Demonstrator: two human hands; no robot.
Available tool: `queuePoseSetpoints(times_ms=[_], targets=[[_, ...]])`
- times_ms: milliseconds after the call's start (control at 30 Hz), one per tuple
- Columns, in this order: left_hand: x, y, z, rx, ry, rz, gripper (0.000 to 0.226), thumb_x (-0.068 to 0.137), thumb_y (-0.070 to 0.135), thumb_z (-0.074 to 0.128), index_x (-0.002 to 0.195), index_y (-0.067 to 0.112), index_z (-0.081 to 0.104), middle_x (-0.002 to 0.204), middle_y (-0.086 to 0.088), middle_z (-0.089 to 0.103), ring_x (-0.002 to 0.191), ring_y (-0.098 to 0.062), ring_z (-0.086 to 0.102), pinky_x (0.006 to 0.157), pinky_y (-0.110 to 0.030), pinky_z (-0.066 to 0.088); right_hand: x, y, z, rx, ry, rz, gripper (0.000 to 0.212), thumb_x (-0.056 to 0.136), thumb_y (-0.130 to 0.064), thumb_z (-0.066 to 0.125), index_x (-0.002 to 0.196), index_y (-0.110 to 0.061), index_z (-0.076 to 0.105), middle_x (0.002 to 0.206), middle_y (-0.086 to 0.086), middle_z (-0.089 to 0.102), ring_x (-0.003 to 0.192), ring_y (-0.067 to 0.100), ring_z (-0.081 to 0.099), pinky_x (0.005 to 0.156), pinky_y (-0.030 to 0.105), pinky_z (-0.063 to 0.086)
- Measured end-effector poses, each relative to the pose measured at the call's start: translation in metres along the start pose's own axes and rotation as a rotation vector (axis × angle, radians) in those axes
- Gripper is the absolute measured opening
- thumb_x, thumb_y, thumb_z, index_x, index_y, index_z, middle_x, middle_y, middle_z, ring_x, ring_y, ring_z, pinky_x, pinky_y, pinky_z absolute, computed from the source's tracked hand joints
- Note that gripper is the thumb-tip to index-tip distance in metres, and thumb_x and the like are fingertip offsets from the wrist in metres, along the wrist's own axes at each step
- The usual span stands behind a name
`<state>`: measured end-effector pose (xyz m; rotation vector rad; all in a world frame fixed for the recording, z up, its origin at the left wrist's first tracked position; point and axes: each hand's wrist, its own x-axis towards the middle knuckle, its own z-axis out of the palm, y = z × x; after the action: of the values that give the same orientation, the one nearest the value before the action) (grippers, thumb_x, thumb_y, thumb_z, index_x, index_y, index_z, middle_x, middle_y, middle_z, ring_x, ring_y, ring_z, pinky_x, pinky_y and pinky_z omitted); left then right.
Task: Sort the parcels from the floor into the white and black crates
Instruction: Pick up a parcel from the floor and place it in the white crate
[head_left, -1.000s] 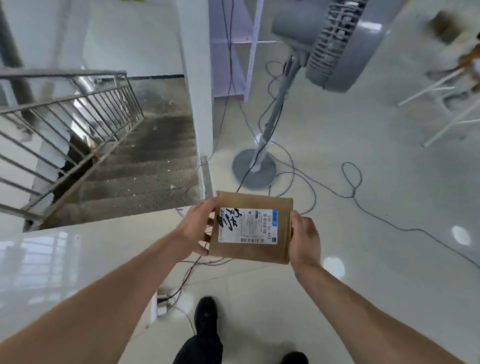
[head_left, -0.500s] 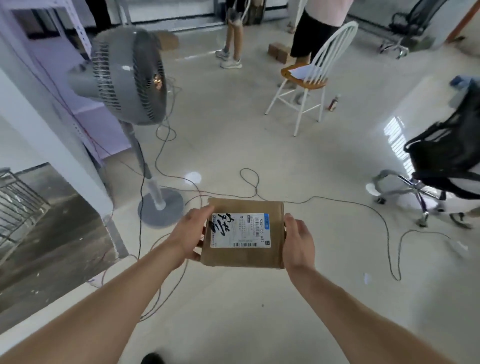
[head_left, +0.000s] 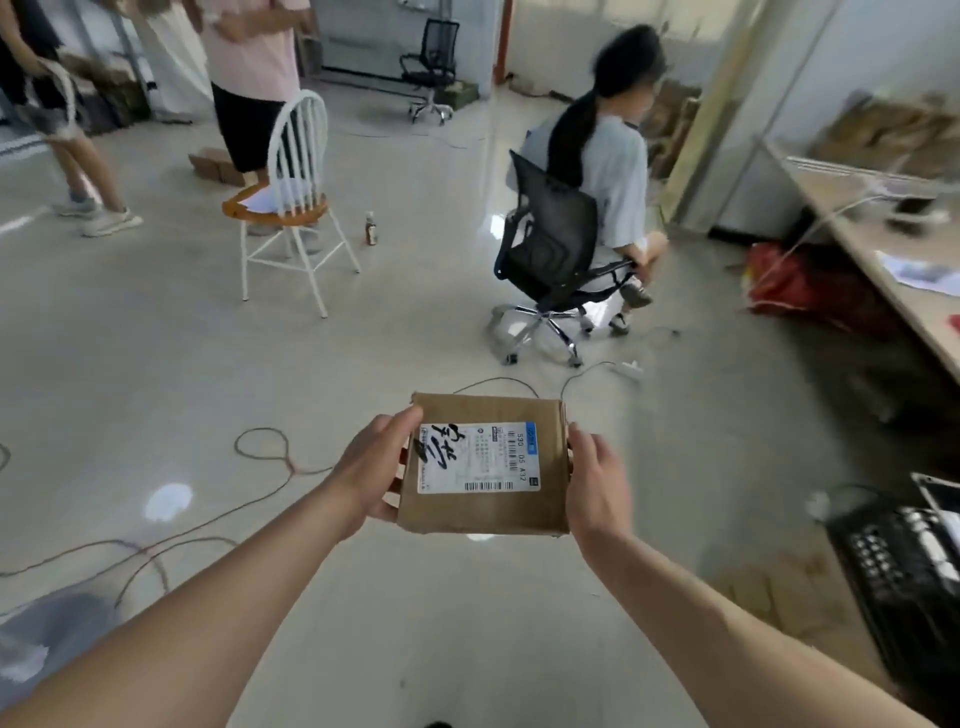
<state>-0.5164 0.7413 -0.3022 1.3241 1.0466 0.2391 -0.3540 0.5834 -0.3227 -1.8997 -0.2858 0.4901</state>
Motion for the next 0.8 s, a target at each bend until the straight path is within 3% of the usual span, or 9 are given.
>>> queuePoseSetpoints(times_ms=[167,300,467,600,733,800], targets=[[0.042,0.045,0.092,0.083,-0.250,0.055,0.048,0.094,0.060,0.047,0.114,0.020,0.064,0.102,-0.013,0.071,0.080,-0.035,0.072,0.069,-0.058,0.061,0.031,0.008,-0.080,0.033,0.290,0.044,0.041,0.103,-0.046,0.046,0.088,-0.012,0.063,0.084,-0.002,0.063,0.079,0.016,0.056,0.068,0.031,0.041],[0.059,0.069,0.167,0.151,-0.431,0.098,0.048,0.094,0.060,0.046,0.113,0.019,0.063,0.099,-0.011,0.072,0.078,-0.034,0.072,0.071,-0.058,0.060,0.041,0.020,-0.138,0.066,0.498,0.099,0.052,0.098,-0.057,0.047,0.089,-0.008,0.063,0.084,0.005,0.065,0.084,0.025,0.060,0.080,0.043,0.047],[0.048,0.084,0.258,0.258,-0.635,0.146,0.044,0.098,0.057,0.043,0.108,0.020,0.064,0.093,-0.007,0.074,0.084,-0.037,0.073,0.078,-0.064,0.057,0.025,0.040,-0.210,0.110,0.688,0.159,0.043,0.100,-0.053,0.046,0.085,-0.016,0.061,0.084,-0.001,0.065,0.082,0.019,0.060,0.071,0.036,0.042],[0.025,0.087,0.331,0.313,-0.774,0.189,0.036,0.101,0.055,0.041,0.110,0.024,0.058,0.101,-0.006,0.072,0.092,-0.031,0.070,0.079,-0.061,0.059,0.014,0.063,-0.268,0.124,0.804,0.186,0.038,0.099,-0.054,0.046,0.098,-0.019,0.061,0.090,-0.003,0.066,0.086,0.015,0.061,0.067,0.031,0.039],[0.005,0.079,0.404,0.393,-0.861,0.208,0.064,0.081,0.074,0.046,0.119,0.022,0.054,0.111,-0.006,0.070,0.100,-0.027,0.068,0.086,-0.055,0.058,0.003,0.102,-0.324,0.127,0.894,0.227,0.043,0.096,-0.062,0.045,0.108,-0.023,0.058,0.097,-0.003,0.066,0.091,0.016,0.063,0.071,0.035,0.044],[-0.007,0.070,0.445,0.439,-0.911,0.206,0.049,0.094,0.064,0.043,0.107,0.021,0.062,0.102,-0.005,0.075,0.091,-0.024,0.071,0.085,-0.051,0.059,-0.005,0.122,-0.355,0.148,0.920,0.249,0.042,0.100,-0.058,0.044,0.107,-0.020,0.060,0.097,-0.001,0.066,0.090,0.016,0.062,0.070,0.035,0.043]])
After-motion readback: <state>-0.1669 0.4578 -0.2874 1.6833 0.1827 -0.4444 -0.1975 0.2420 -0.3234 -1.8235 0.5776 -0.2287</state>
